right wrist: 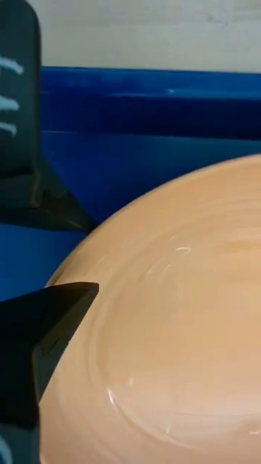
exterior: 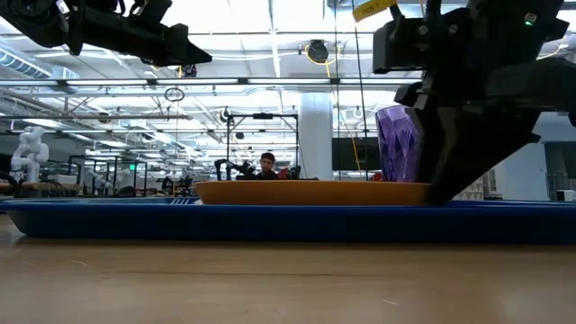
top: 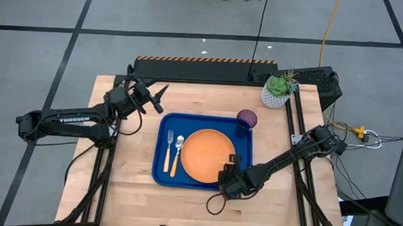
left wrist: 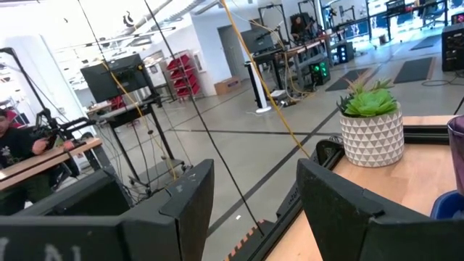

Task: Pick and place plate/cup/fork/spoon on tray
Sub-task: Adjust the orange plate on the blue serving tray, then adjust the yellow spoon on the blue serving tray

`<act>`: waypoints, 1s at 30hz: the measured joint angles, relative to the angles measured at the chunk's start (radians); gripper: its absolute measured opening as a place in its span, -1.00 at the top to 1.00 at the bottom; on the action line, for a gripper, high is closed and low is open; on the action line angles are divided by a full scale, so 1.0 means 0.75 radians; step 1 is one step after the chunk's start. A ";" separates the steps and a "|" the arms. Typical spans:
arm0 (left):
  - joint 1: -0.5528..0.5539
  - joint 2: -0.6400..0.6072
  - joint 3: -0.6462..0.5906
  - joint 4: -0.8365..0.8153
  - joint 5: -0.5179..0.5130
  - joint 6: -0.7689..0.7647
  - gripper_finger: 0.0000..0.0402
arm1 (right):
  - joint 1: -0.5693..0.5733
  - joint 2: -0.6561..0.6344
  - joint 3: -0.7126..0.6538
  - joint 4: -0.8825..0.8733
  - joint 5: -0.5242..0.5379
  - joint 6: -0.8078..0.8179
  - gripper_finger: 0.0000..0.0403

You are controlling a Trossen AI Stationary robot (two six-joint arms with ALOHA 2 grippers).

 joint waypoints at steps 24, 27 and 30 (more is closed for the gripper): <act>0.000 0.000 0.001 0.000 0.001 -0.001 0.00 | 0.020 -0.141 0.000 -0.011 0.039 0.084 0.43; 0.000 0.000 0.001 0.000 0.001 -0.002 0.00 | 0.020 -0.177 0.000 -0.001 0.038 0.103 0.43; 0.000 0.000 0.001 0.000 0.001 -0.002 0.00 | 0.020 -0.190 0.000 0.131 0.041 0.077 0.43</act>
